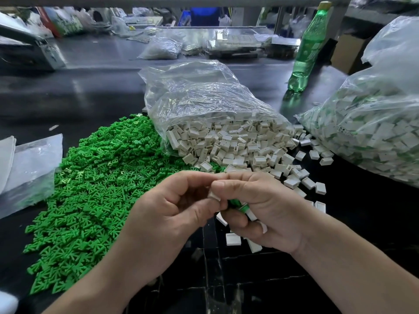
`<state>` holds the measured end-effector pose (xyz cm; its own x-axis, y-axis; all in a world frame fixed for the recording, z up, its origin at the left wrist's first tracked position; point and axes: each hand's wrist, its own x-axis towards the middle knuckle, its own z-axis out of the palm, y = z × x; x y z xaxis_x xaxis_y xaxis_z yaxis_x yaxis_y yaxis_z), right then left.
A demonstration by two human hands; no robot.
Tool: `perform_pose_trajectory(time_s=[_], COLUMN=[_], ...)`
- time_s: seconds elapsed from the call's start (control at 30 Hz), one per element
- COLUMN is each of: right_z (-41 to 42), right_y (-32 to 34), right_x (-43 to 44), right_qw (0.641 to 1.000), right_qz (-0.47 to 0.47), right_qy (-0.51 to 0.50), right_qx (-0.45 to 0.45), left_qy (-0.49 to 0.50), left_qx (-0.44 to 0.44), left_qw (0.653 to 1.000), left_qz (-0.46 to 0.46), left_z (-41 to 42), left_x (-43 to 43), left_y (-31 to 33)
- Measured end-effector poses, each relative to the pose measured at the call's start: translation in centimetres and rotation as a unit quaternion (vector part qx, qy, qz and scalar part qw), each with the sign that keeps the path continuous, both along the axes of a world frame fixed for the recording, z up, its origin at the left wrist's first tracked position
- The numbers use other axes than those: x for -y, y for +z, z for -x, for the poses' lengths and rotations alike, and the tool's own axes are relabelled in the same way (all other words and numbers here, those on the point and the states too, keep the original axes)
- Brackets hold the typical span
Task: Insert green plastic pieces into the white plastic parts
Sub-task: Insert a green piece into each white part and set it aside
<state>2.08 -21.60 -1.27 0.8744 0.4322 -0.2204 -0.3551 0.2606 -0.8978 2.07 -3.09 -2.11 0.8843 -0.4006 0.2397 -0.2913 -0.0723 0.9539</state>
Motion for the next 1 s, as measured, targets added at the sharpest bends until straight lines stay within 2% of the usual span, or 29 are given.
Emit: perform_pose_trajectory(time_s=[0.27, 0.43, 0.57, 0.63, 0.7, 0.8, 0.9, 1.0], right_z=[0.2, 0.0, -0.3, -0.3, -0.4, -0.4, -0.4, -0.5], right_y=[-0.4, 0.0, 0.3, 0.2, 0.2, 0.1, 0.0, -0.1], right_x=[-0.5, -0.3, 0.3, 0.3, 0.3, 0.3, 0.3, 0.4], right_qw=[0.999, 0.998, 0.992, 0.99, 0.99, 0.992, 0.993, 0.989], right_qz=[0.033, -0.029, -0.072, -0.075, -0.08, -0.077, -0.082, -0.104], right_qy=[0.006, -0.057, -0.105, -0.114, -0.115, -0.104, -0.085, -0.088], right_qx=[-0.002, 0.004, 0.02, 0.024, 0.015, 0.001, -0.016, -0.051], left_qy=[0.108, 0.13, 0.163, 0.151, 0.13, 0.122, 0.14, 0.143], left_qx=[0.098, 0.157, 0.167, 0.16, 0.16, 0.183, 0.234, 0.24], left_qw=[0.986, 0.967, 0.91, 0.869, 0.837, 0.807, 0.793, 0.785], left_qz=[-0.077, -0.153, -0.344, -0.443, -0.506, -0.549, -0.544, -0.553], left_z=[0.1, -0.1, -1.3, -1.6, -1.7, -1.7, -1.6, -1.7], left_x=[0.0, -0.7, -2.1, -2.4, -2.4, -2.2, -1.9, -1.4], left_y=[-0.1, 0.3, 0.2, -0.1, -0.2, -0.4, -0.7, -0.9])
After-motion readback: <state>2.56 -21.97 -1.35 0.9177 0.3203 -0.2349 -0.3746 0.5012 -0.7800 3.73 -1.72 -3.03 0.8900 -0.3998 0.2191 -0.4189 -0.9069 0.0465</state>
